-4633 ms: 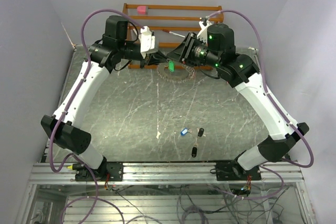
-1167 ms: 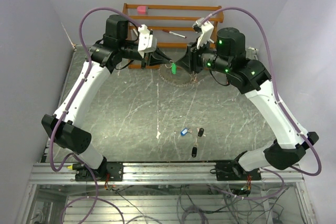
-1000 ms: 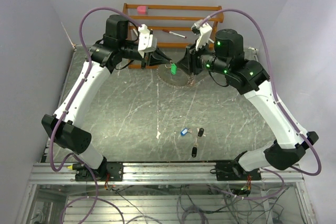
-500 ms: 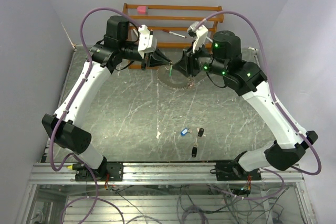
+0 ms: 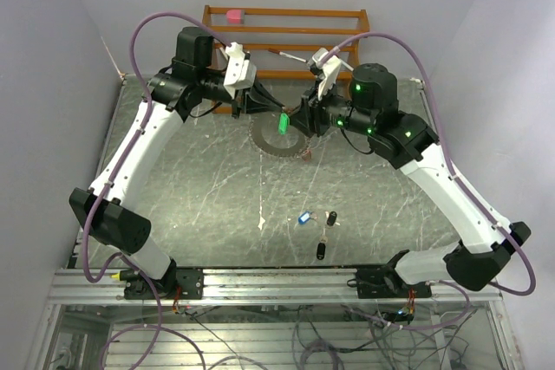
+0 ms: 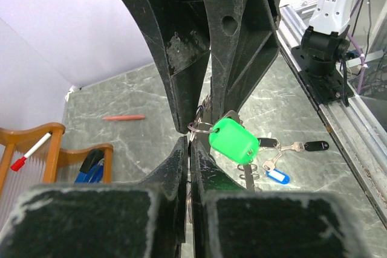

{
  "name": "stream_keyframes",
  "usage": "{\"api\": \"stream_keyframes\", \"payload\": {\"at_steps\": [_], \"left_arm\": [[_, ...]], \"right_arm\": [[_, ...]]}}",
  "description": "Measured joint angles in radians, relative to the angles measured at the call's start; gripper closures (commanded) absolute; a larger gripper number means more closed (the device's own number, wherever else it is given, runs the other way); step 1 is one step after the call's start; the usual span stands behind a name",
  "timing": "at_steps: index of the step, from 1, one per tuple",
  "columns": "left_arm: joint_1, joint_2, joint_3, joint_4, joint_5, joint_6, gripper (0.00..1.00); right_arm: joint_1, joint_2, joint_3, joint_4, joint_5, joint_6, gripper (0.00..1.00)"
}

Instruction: Put the keys on the keyring

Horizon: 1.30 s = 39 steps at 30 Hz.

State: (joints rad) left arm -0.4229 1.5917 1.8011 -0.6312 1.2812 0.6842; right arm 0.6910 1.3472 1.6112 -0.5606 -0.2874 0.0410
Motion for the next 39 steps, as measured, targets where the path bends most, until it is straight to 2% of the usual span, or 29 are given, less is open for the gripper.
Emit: {"api": "stream_keyframes", "payload": {"at_steps": [13,25,31,34,39], "left_arm": [[0.000,-0.010,-0.025,-0.033,0.068,0.053,0.93],[-0.007,-0.012,-0.032,-0.055,0.074,0.082,0.93],[-0.015,-0.012,-0.032,-0.054,0.077,0.086,0.93],[-0.016,-0.012,-0.032,-0.054,0.077,0.086,0.93],[-0.016,-0.012,-0.032,-0.045,0.070,0.063,0.93]], "right_arm": [[0.005,-0.074,-0.118,0.130,0.006,-0.022,0.68],[0.005,-0.098,-0.196,0.228,-0.029,-0.023,0.72],[0.007,-0.123,-0.244,0.284,-0.056,-0.019,0.93],[0.013,-0.127,-0.254,0.293,-0.070,-0.017,0.99],[0.013,-0.127,-0.254,0.294,-0.072,-0.021,1.00]]}}
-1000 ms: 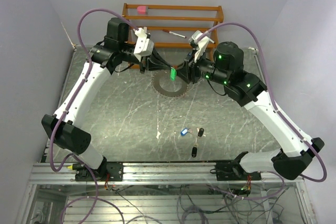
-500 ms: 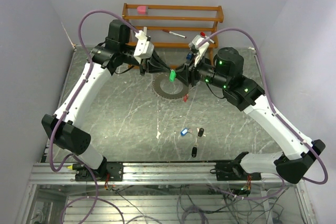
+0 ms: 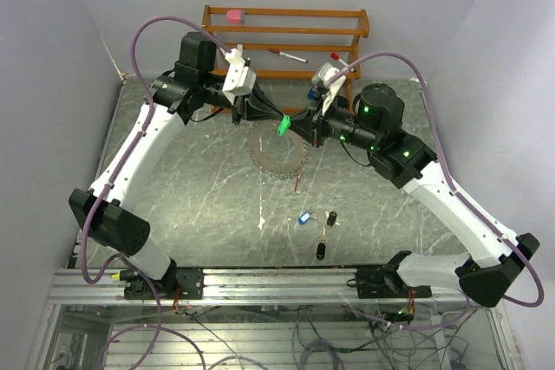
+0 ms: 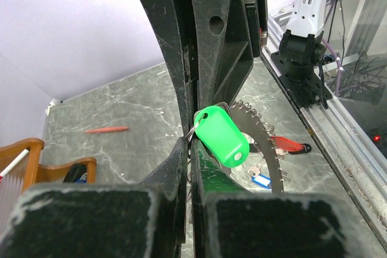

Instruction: Put the keys on the keyring

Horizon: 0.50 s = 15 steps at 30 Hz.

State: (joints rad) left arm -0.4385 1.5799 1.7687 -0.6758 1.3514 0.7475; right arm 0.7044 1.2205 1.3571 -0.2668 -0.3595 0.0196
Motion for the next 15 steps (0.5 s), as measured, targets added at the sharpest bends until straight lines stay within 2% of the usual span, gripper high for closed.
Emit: {"api": "stream_keyframes", "payload": {"at_steps": [10,15], "left_arm": [[-0.011,-0.013,-0.035,0.084,-0.087,-0.128,0.69],[0.000,-0.033,-0.068,0.079,-0.161,-0.148,0.67]], "right_arm": [[0.002,-0.009,-0.009,-0.024,0.057,-0.008,1.00],[0.002,-0.031,-0.024,-0.104,0.164,-0.027,1.00]]}}
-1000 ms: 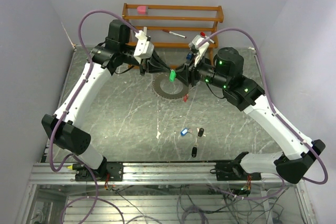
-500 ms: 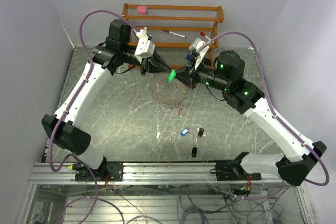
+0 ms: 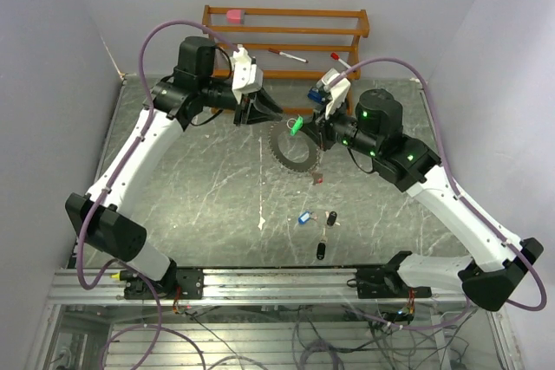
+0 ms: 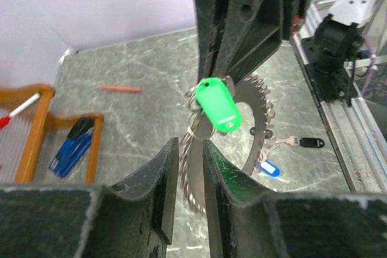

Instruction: Put the keys on the keyring

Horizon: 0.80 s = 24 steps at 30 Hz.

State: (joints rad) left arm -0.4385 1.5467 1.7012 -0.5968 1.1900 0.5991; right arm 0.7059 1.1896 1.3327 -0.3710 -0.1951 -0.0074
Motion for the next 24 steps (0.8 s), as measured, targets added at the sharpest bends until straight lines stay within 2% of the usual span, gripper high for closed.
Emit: {"api": "stream_keyframes", "payload": {"at_steps": [4,7,12,15,18,21,24], "left_arm": [[0.023,-0.021,-0.008,0.006,-0.102,-0.062,0.71],[0.033,-0.022,-0.005,0.033,-0.163,-0.186,0.80],[0.033,0.077,0.111,0.029,-0.203,-0.443,0.81],[0.029,0.135,0.120,0.042,-0.203,-0.626,0.80],[0.024,0.151,0.024,0.113,-0.193,-0.815,0.68],[0.014,0.151,-0.032,0.142,-0.195,-0.935,0.45],[0.002,0.140,-0.034,0.177,-0.196,-1.017,0.37]], "right_arm": [[0.000,-0.003,-0.002,-0.057,0.066,-0.018,1.00],[0.000,-0.001,-0.002,-0.084,0.094,-0.029,1.00],[0.032,0.019,-0.002,-0.107,0.156,-0.060,1.00],[0.080,0.035,-0.002,-0.112,0.201,-0.084,1.00],[0.115,0.042,-0.002,-0.114,0.236,-0.103,1.00],[0.121,0.041,-0.002,-0.111,0.259,-0.113,1.00],[0.121,0.041,-0.002,-0.114,0.284,-0.123,1.00]]}}
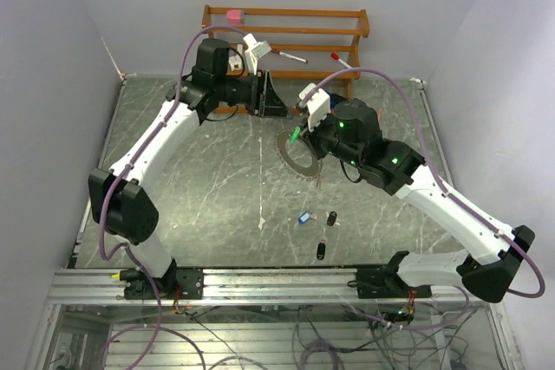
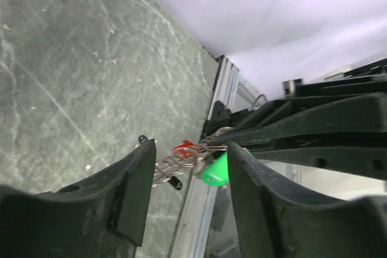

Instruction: Put the keys on the keyring

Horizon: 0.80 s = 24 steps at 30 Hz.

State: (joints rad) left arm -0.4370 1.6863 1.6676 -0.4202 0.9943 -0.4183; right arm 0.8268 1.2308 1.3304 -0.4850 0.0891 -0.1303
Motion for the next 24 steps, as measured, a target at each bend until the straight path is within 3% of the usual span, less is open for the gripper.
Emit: {"api": "stream_keyframes", "payload": {"at_steps": [10,24], "left_arm": [[-0.004,-0.058,-0.001,0.070,-0.007,-0.098,0.40],[-0.012,-0.060,-0.046,0.078,-0.031,-0.119,0.49]], "right_arm": [[0.024,0.000,0.000,0.000,0.063,-0.017,1.00],[0.067,0.044,0.000,0.005,0.166,-0.026,1.00]]}}
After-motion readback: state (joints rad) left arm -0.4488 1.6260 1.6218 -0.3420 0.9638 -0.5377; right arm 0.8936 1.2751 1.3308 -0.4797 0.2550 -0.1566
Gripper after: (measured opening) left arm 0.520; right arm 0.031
